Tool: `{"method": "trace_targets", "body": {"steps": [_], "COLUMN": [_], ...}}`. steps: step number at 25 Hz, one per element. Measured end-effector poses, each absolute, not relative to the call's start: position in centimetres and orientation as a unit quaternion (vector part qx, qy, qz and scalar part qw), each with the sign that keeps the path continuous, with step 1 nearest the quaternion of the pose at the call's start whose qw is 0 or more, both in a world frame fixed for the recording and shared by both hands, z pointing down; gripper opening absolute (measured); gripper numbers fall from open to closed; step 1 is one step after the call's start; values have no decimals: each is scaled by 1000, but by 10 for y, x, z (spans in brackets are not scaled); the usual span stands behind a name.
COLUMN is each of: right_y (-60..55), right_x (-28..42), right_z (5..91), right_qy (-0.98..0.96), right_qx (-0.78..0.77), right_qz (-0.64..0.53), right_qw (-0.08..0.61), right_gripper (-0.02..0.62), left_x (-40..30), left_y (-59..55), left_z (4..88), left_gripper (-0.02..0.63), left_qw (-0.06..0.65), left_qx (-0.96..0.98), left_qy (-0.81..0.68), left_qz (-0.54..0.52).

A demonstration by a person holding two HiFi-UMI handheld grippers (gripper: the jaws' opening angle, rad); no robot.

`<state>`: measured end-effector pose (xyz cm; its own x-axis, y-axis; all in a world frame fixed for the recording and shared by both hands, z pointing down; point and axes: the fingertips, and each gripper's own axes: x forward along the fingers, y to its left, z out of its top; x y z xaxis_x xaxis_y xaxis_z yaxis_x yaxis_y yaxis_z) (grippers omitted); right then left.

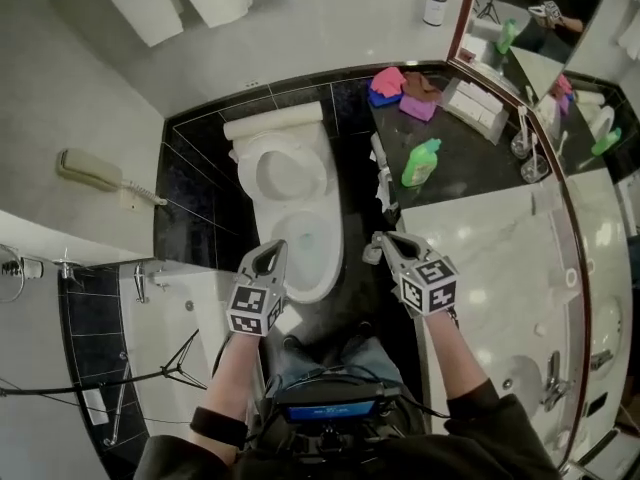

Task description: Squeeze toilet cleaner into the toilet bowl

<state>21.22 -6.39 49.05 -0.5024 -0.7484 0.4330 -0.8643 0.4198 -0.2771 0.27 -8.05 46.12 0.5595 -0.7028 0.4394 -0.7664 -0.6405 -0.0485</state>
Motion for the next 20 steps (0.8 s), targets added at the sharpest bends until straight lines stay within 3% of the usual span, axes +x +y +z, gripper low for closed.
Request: {"method": "trace_targets", "body": {"steps": [9,20], "right_y": [-56,-46], "right_x": [107,50], "right_z": [490,489], "right_qy": [-845,-836], "right_qx": [460,475], "right_qz": [228,215], "right_qw": [147,169], "right_gripper": [0,0], "left_x": [-123,-206], "left_y": [-59,-47], "left_z": [469,465], "left_gripper": [0,0], "left_qw": [109,120], "left_qx": [851,839], "left_qy": [-475,-499], "left_qz": [196,181]}}
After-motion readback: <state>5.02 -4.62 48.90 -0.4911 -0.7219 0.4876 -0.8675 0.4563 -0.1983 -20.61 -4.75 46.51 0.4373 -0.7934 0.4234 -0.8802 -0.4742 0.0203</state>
